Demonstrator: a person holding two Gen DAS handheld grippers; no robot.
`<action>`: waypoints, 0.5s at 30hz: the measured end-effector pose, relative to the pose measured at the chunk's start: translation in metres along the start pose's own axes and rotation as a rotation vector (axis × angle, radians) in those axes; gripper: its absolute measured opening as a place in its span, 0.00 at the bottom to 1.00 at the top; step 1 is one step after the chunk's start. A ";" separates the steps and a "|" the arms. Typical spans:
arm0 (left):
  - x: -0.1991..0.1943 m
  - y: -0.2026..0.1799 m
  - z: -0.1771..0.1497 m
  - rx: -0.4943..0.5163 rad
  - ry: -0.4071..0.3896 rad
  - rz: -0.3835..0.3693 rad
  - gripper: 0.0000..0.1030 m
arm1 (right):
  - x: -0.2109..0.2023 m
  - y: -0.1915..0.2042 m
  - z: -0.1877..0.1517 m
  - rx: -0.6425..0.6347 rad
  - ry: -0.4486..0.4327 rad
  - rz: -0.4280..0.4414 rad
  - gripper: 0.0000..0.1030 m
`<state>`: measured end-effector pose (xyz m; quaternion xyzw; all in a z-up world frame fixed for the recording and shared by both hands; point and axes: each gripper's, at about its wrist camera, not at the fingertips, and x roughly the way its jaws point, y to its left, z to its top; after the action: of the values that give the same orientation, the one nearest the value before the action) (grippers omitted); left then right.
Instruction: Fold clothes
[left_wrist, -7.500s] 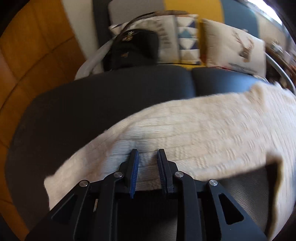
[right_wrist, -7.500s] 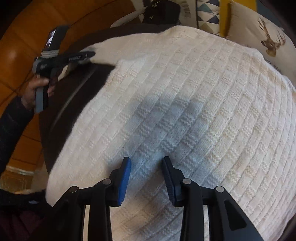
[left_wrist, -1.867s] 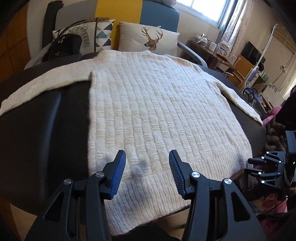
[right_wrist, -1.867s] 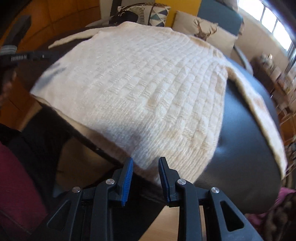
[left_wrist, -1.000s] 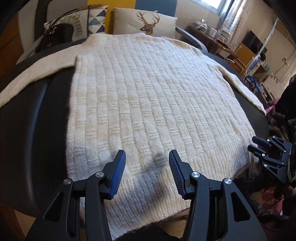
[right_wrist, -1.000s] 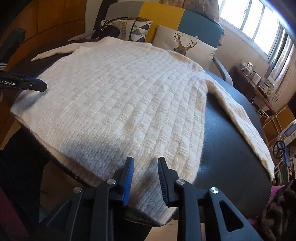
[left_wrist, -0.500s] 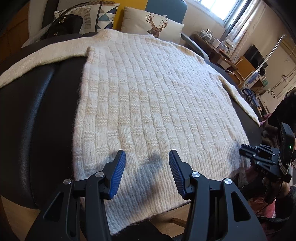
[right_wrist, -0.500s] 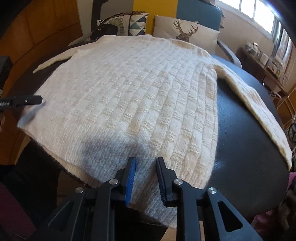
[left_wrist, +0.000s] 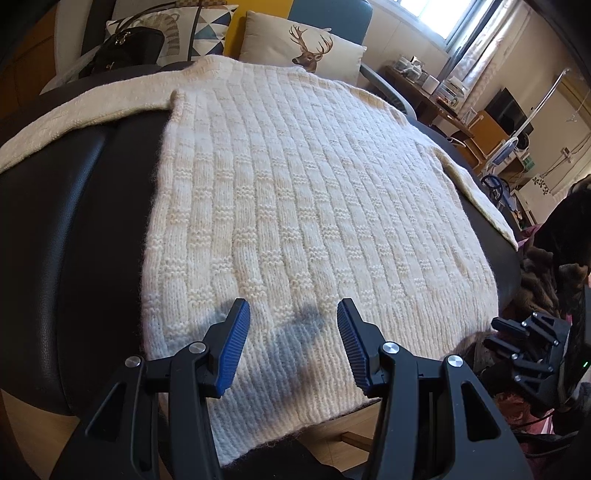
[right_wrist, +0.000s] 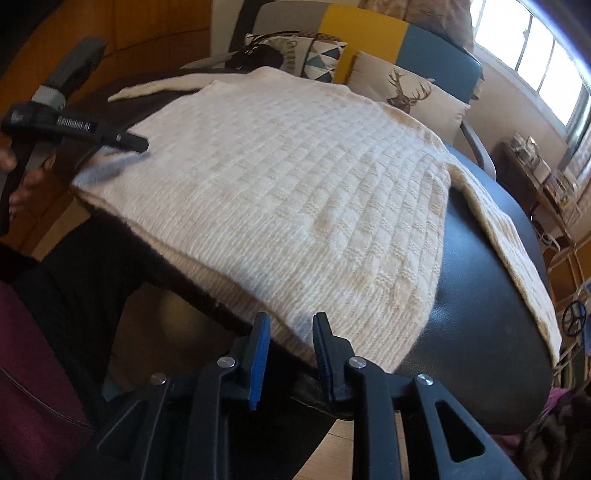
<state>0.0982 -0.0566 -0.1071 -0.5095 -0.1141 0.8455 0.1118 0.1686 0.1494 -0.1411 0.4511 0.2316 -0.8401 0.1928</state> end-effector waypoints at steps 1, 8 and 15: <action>0.000 0.000 0.000 0.000 0.000 -0.001 0.51 | 0.002 0.005 0.001 -0.035 -0.005 -0.030 0.23; -0.001 0.001 -0.001 -0.002 0.000 -0.009 0.51 | 0.016 0.029 0.008 -0.207 -0.010 -0.105 0.23; -0.002 0.004 -0.001 -0.008 -0.003 -0.020 0.51 | 0.017 0.006 0.020 -0.049 -0.025 -0.032 0.05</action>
<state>0.0994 -0.0603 -0.1073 -0.5077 -0.1226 0.8446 0.1181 0.1500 0.1315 -0.1468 0.4318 0.2567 -0.8428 0.1933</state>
